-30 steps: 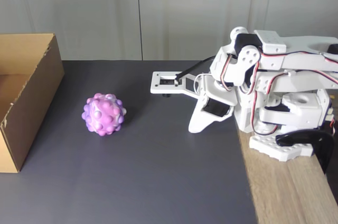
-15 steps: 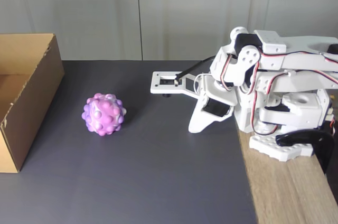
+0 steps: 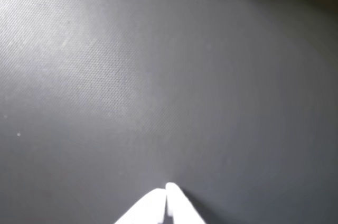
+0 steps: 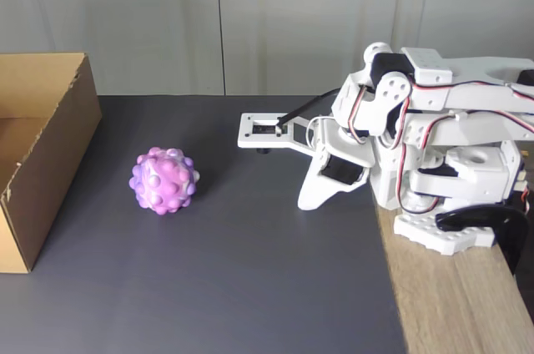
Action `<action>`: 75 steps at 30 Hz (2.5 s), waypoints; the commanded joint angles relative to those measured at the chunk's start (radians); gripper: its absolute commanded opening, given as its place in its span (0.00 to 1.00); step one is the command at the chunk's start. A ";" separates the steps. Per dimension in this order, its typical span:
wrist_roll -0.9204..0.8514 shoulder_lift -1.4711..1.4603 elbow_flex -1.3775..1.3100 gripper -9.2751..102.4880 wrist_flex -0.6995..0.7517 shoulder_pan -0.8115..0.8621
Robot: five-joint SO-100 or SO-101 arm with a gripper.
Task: Grasp a ball and put it in the box.
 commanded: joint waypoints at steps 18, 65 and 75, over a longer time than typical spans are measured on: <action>-0.005 -0.009 0.003 0.09 0.021 -0.008; 0.127 -0.325 -0.434 0.20 -0.325 0.163; 0.129 -0.925 -0.845 0.19 -0.577 0.153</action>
